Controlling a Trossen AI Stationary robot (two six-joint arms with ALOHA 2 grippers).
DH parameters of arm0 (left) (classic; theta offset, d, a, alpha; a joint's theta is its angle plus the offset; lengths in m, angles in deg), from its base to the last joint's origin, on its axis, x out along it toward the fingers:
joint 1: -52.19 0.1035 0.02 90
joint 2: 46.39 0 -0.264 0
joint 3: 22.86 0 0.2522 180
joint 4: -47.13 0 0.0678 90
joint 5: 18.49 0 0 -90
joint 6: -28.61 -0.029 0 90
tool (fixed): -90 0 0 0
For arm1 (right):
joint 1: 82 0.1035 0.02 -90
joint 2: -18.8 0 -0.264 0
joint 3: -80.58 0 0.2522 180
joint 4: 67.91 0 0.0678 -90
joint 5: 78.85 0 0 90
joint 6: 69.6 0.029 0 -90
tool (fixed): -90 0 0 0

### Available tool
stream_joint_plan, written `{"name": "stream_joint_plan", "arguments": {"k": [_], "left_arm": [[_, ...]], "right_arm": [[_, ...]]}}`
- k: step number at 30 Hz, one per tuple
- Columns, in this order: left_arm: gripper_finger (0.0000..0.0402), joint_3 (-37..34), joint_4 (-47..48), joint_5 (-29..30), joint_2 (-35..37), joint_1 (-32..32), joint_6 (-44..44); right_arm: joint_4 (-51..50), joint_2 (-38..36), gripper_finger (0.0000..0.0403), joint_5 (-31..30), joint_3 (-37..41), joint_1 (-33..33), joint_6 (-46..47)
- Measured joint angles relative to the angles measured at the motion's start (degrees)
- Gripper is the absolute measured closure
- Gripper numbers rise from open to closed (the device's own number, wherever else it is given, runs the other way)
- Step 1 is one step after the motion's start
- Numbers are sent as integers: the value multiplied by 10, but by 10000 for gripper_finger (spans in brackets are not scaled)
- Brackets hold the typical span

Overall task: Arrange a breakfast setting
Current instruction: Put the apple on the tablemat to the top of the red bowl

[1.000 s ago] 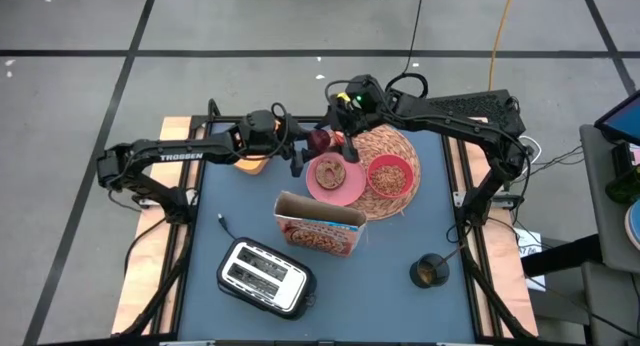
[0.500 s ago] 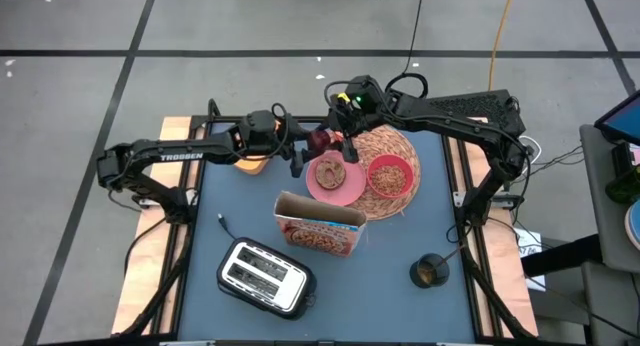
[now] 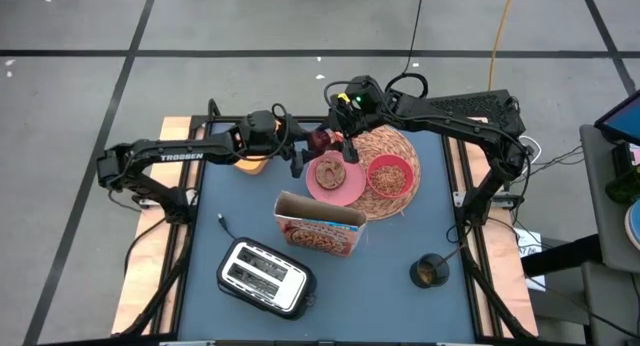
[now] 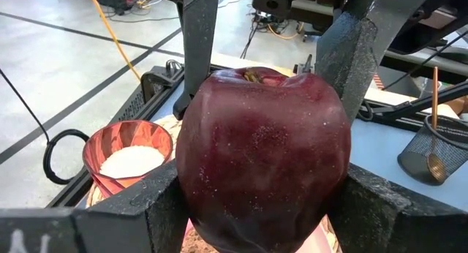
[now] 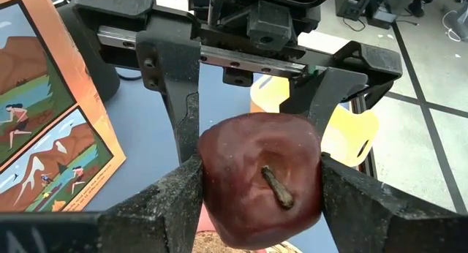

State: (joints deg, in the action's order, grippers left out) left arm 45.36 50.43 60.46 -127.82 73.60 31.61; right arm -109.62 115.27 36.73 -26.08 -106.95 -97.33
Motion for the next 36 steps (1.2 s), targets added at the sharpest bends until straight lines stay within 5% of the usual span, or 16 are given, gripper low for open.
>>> {"name": "stream_joint_plan", "arguments": {"k": [15,26,36], "left_arm": [[132,0,0,2,0,0,-14],[48,0,-3,4,0,1,-13],[39,0,-2,14,0,4,-11]], "right_arm": [[-1,0,175,-1,0,0,-2],[-6,0,175,-6,0,0,0],[-32,-19,175,-73,0,-10,-23]]}}
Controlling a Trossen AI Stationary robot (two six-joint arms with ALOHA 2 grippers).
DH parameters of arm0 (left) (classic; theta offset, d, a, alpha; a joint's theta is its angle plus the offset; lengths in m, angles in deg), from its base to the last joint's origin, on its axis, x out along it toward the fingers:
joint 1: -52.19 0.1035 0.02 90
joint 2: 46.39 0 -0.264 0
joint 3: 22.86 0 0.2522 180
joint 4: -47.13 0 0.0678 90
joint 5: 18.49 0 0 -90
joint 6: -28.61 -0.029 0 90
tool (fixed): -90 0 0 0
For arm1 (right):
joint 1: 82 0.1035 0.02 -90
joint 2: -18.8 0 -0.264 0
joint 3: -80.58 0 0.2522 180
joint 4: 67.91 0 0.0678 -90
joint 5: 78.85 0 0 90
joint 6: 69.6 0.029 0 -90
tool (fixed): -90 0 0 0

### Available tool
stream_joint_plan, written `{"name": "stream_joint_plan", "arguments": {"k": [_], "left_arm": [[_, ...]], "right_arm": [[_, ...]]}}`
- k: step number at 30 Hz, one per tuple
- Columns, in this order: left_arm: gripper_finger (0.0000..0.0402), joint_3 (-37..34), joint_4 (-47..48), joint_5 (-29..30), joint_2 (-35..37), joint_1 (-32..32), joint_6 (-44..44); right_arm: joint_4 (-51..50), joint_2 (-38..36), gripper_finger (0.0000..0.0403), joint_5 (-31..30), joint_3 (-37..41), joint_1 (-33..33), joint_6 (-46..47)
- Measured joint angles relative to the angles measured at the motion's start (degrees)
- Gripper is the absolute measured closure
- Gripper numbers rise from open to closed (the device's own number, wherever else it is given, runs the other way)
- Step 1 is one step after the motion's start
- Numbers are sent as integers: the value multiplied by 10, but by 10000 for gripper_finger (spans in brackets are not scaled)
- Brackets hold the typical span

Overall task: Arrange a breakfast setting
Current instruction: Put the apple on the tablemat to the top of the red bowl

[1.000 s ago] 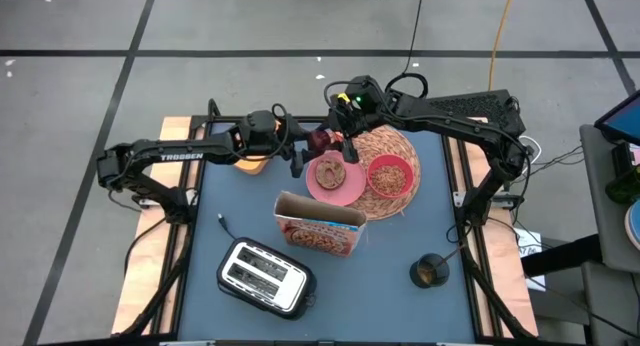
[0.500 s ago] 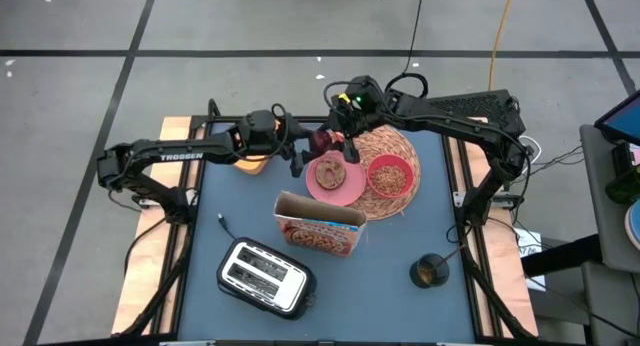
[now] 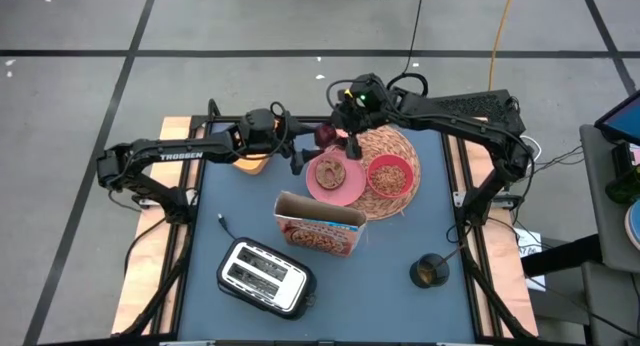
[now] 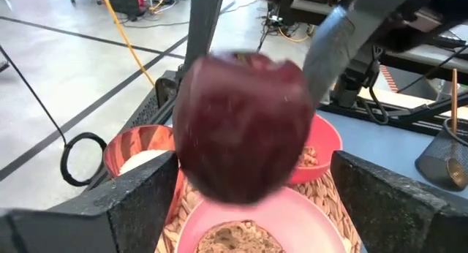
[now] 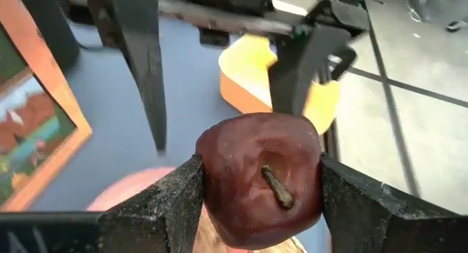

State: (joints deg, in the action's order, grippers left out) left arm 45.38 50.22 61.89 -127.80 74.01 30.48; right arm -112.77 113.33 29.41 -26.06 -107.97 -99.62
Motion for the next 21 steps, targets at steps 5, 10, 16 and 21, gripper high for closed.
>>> {"name": "stream_joint_plan", "arguments": {"k": [5,10,16,21], "left_arm": [[39,0,3,-5,0,2,1],[39,0,3,-4,0,2,1],[39,0,3,-4,0,2,1],[39,0,2,-4,0,2,1]], "right_arm": [[-33,-31,175,-15,0,-9,-12],[-68,-72,175,-70,0,-22,-12],[-138,-126,174,-126,0,-45,-11],[-187,-165,174,-139,0,-64,-7]]}}
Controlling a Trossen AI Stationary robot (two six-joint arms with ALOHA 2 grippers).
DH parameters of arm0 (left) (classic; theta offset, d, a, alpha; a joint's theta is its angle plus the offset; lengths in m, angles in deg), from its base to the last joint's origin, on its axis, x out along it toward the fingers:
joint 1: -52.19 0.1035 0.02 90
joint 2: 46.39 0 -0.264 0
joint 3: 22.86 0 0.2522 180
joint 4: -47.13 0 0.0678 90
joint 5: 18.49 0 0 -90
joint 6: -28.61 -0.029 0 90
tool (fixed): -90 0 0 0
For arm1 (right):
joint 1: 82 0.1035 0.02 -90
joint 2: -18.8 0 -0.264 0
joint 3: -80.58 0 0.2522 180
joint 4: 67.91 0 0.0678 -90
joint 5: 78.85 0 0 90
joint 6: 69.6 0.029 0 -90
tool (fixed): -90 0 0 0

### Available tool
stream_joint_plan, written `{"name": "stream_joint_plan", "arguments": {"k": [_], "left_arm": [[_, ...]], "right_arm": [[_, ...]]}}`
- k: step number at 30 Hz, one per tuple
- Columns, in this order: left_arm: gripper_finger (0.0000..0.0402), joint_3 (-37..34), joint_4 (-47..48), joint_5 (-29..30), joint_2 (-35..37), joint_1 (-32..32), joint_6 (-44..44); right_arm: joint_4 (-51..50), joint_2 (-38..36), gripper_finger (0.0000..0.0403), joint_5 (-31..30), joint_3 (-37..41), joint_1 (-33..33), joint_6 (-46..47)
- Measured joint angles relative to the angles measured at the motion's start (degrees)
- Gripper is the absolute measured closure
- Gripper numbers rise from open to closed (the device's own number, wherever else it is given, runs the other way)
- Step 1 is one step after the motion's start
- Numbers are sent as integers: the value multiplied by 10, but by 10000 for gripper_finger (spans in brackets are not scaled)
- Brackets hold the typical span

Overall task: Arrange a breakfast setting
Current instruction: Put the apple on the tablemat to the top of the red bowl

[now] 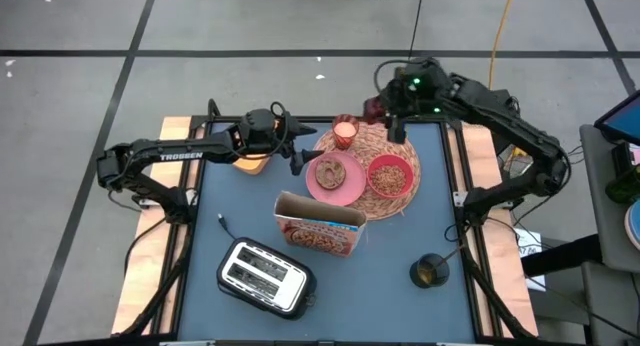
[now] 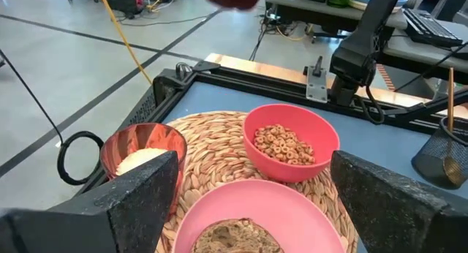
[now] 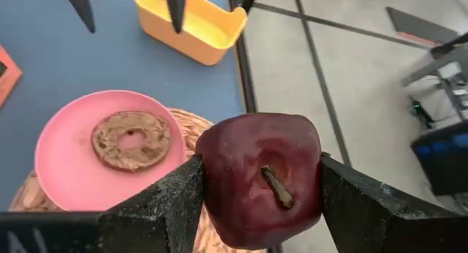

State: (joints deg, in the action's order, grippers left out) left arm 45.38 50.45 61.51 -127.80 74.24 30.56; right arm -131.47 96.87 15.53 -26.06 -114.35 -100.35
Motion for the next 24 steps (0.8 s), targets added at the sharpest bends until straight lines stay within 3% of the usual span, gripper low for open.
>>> {"name": "stream_joint_plan", "arguments": {"k": [10,18,24], "left_arm": [[39,0,-1,1,0,0,0],[39,0,-1,2,0,0,0],[39,0,-1,2,0,0,0]], "right_arm": [[-11,-10,174,2,13,-48,0],[71,36,174,4,108,-82,-8],[88,95,174,4,126,-91,-4]]}}
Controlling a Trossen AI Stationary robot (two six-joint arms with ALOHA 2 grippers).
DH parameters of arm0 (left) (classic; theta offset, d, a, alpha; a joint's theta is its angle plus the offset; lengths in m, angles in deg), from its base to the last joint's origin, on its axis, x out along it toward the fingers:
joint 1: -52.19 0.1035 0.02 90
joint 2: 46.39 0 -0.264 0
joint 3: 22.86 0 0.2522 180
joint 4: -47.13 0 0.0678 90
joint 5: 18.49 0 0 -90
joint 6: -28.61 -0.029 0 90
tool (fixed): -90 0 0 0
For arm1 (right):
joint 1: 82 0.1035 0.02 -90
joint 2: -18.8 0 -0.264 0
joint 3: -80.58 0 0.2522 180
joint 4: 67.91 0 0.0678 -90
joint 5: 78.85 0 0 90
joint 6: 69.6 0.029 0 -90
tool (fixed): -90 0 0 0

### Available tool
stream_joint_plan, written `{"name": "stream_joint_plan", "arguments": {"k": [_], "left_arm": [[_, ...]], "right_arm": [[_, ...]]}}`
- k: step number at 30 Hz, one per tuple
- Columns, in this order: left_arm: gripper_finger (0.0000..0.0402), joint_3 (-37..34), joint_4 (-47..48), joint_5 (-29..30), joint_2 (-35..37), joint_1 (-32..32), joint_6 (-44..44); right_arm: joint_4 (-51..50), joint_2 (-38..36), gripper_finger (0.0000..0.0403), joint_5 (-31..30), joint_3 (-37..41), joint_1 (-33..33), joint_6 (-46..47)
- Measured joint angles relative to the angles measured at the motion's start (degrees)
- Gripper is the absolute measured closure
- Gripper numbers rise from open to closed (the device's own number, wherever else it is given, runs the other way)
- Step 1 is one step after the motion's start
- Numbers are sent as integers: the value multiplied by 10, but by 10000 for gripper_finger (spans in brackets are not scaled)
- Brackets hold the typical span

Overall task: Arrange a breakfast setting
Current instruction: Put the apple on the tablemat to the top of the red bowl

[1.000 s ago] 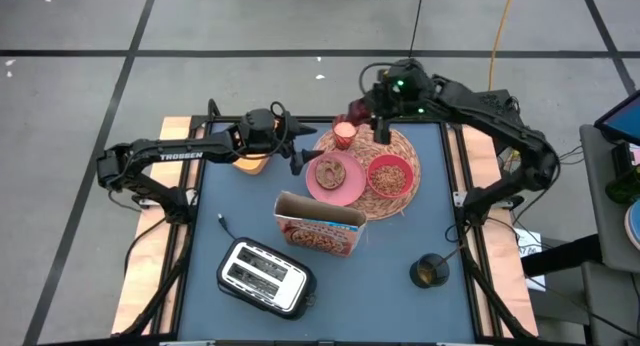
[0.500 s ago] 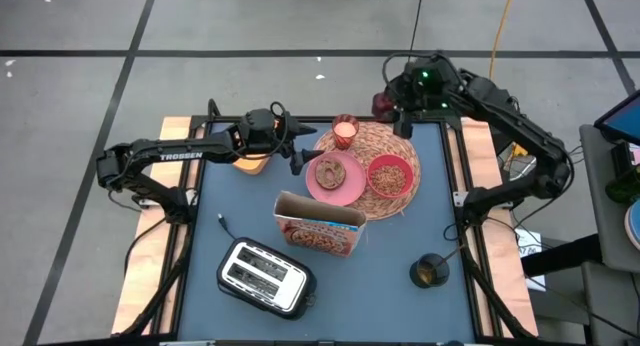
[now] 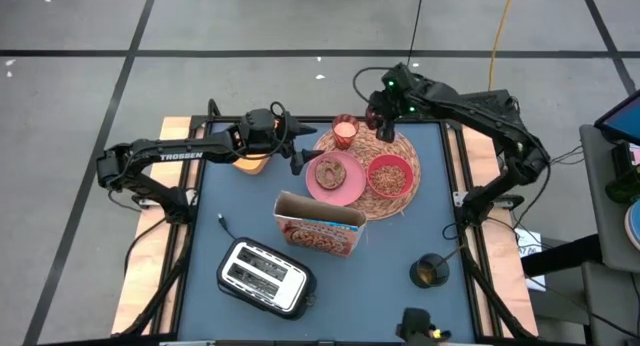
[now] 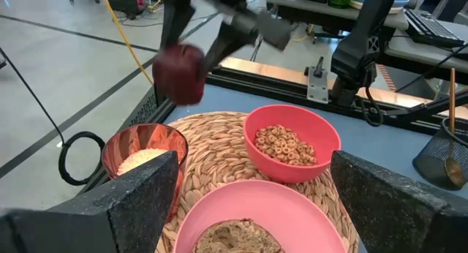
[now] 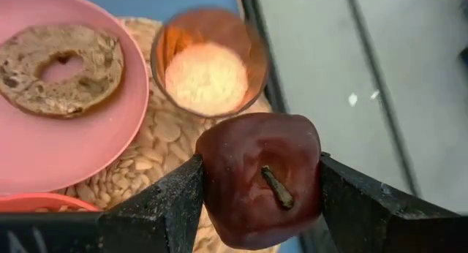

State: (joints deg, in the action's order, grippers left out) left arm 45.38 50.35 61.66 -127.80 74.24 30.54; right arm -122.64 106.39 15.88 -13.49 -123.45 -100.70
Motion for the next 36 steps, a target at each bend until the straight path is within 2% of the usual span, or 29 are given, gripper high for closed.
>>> {"name": "stream_joint_plan", "arguments": {"k": [15,20,26,28,36], "left_arm": [[39,0,0,0,0,0,0],[39,0,0,0,0,0,0],[39,0,0,0,0,0,0],[39,0,0,0,0,0,0],[39,0,0,0,0,0,0]], "right_arm": [[2,76,174,15,7,-2,93],[46,69,174,15,64,-1,98],[173,55,174,17,154,-1,127],[204,55,174,34,174,-1,128],[230,54,174,44,213,3,123]]}}
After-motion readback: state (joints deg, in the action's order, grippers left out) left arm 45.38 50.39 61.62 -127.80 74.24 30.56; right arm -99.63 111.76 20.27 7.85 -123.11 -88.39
